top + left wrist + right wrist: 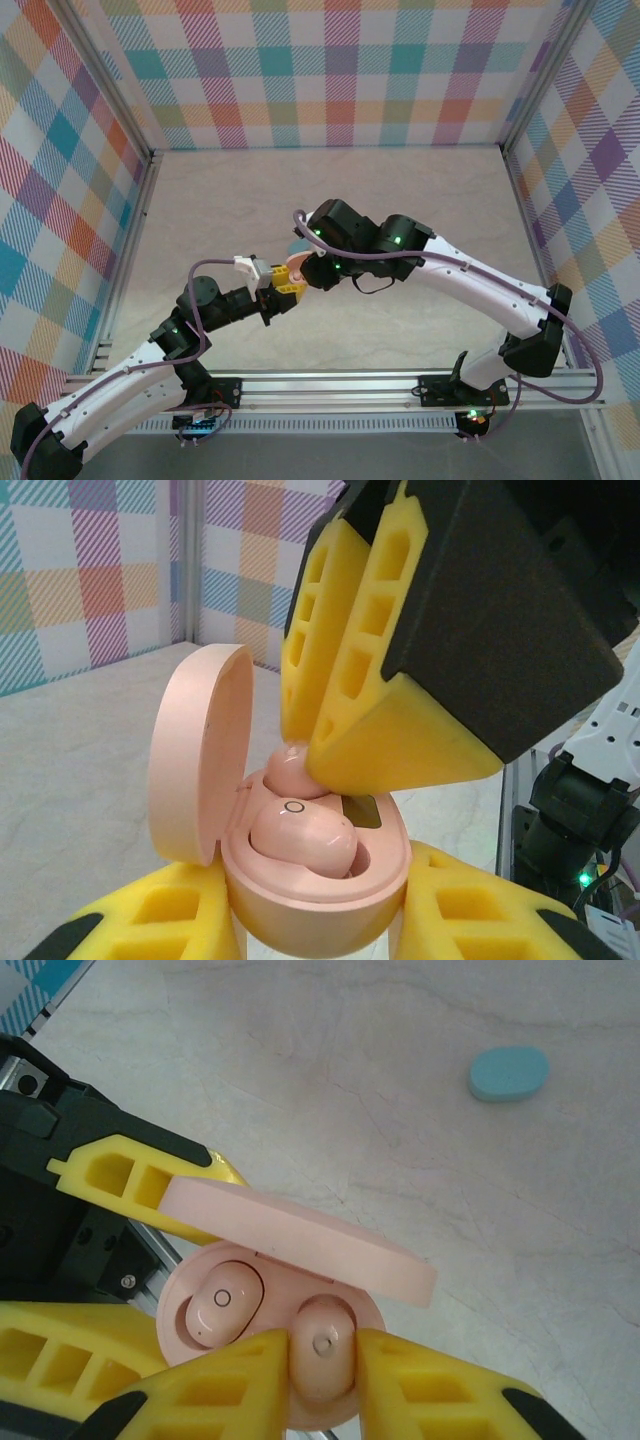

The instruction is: Insert the wireless bluetooth earbuds into the charging case

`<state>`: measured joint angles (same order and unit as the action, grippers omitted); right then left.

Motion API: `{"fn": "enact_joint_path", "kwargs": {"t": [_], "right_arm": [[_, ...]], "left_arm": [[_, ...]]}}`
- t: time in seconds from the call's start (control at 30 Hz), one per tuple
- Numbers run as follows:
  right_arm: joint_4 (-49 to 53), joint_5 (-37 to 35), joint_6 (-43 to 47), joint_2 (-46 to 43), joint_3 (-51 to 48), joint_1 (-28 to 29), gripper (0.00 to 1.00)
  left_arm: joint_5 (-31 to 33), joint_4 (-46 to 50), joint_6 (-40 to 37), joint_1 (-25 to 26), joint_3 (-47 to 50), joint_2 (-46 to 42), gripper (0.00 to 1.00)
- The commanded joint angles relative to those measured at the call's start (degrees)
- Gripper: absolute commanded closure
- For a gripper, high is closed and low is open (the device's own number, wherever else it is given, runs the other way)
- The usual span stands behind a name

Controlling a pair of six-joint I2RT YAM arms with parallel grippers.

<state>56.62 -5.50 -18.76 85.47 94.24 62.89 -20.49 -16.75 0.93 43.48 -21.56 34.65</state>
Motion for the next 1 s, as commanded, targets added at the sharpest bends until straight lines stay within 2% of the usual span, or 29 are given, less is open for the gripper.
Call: {"fn": "enact_joint_path", "kwargs": {"t": [0.0, 0.43, 0.6, 0.77, 0.97], "right_arm": [[0.9, -0.2, -1.3, -1.6, -0.6, -0.2, 0.72], [0.7, -2.1, -1.8, -4.4, 5.6, -0.4, 0.59], [-1.9, -2.5, -1.2, -8.4, 6.3, -4.0, 0.53], [-3.1, 4.2, -0.6, -5.8, 6.9, -10.1, 0.52], [-5.2, 11.6, 1.4, 0.3, 8.6, -10.8, 0.52]], "left_arm": [[-0.9, -4.2, 1.0, 0.5, -0.1, -0.3, 0.83], [-0.6, -3.9, 0.9, 0.5, 0.2, -0.5, 0.83], [-2.1, -5.2, 0.7, 0.5, -0.4, 0.7, 0.83], [-4.7, -7.0, -0.3, 0.5, -1.2, 2.0, 0.84], [-6.8, -5.4, -1.7, 0.5, -4.2, 3.9, 0.84]]}}
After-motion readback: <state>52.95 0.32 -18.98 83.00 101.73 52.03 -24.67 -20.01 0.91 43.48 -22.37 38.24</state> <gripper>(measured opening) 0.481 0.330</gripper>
